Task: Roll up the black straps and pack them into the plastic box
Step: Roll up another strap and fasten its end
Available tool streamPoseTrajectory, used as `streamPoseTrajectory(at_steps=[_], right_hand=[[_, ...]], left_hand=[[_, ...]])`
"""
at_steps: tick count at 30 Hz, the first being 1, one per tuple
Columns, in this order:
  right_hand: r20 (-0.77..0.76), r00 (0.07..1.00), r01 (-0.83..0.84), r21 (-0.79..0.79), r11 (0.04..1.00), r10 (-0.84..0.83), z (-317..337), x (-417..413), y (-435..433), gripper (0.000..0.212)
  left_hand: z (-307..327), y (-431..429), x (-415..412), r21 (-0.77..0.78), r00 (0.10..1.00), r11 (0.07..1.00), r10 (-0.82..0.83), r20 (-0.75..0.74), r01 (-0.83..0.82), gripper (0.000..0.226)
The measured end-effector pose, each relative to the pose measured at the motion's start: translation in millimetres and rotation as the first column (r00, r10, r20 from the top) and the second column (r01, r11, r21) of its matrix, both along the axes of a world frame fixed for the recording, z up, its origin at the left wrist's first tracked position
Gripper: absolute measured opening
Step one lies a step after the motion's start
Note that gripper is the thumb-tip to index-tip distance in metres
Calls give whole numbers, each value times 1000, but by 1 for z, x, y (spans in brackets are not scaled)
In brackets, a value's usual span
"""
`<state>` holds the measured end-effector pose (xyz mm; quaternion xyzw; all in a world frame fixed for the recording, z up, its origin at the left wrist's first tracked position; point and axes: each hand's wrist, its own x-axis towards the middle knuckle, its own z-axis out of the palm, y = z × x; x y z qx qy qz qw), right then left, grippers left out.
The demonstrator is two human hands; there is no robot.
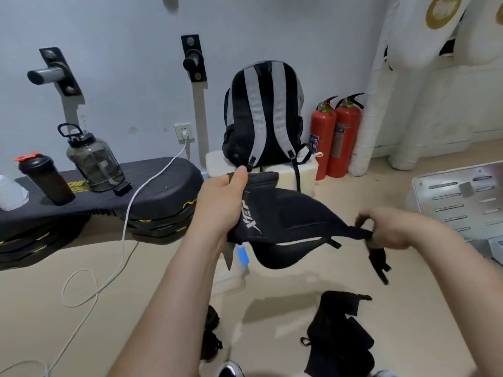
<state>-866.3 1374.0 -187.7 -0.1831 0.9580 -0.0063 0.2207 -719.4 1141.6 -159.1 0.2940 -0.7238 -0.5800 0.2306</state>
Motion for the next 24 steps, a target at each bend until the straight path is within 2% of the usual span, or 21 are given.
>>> streamPoseTrajectory(at_steps=[1, 2, 3, 4, 5, 6, 8, 10, 11, 12, 14, 15, 16, 18, 20, 21, 24], right_hand=[[134, 988, -75, -17, 997, 77, 5, 4, 3, 56], [259, 954, -110, -164, 980, 150, 11, 10, 5, 65], [357, 903, -89, -388, 918, 238, 17, 19, 2, 66], [409, 845, -26, -611, 791, 344, 21, 32, -4, 61], [416, 805, 50, -758, 651, 422, 23, 44, -14, 54], [418, 789, 127, -827, 548, 449, 21, 53, -24, 48], [417, 797, 206, -868, 452, 437, 15, 62, -43, 45], [432, 794, 251, -874, 417, 428, 14, 64, -52, 41], [457, 774, 249, -855, 454, 438, 17, 62, -51, 37], [485, 749, 203, -817, 540, 451, 22, 60, -47, 35], [538, 695, 55, -701, 711, 477, 30, 58, -33, 31], [547, 685, 40, -689, 724, 482, 30, 56, -25, 26], [539, 700, 96, -721, 686, 468, 30, 54, -19, 20], [517, 756, 292, -816, 500, 402, 33, 48, -10, 12], [488, 779, 381, -867, 322, 394, 33, 43, -6, 22], [473, 780, 380, -878, 290, 411, 32, 42, -7, 25], [470, 784, 373, -879, 297, 406, 29, 42, -9, 16]], left_hand=[[-1, 3, -2, -5, 1000, 1000, -30, -7, 30, 59], [-3, 5, -4, 1, 998, 998, -62, -10, 62, 60], [-4, 10, -6, 23, 995, 995, -96, -4, 96, 60], [-5, 17, -7, 49, 992, 991, -127, 11, 127, 58], [-5, 23, -10, 82, 987, 984, -159, 11, 157, 55], [-5, 27, -11, 111, 983, 977, -186, 5, 184, 54], [-5, 32, -12, 140, 977, 966, -213, -31, 215, 52], [-7, 36, -9, 124, 972, 964, -231, -37, 234, 54], [-6, 37, -8, 104, 974, 969, -221, -45, 225, 56], [-7, 35, -7, 92, 983, 981, -165, -79, 172, 56], [-2, 20, -7, 179, 974, 984, 63, -216, -23, 48], [1, 9, -6, 233, 955, 969, 143, -261, -81, 43], [4, 1, -5, 260, 946, 962, 158, -282, -83, 39], [6, -2, 2, 284, 947, 959, 89, -308, 2, 31], [8, 8, 5, 310, 953, 945, -10, -301, 107, 25], [7, 12, 5, 327, 950, 932, -54, -308, 159, 19], [10, 13, 7, 456, 904, 817, -171, -393, 353, 11]])
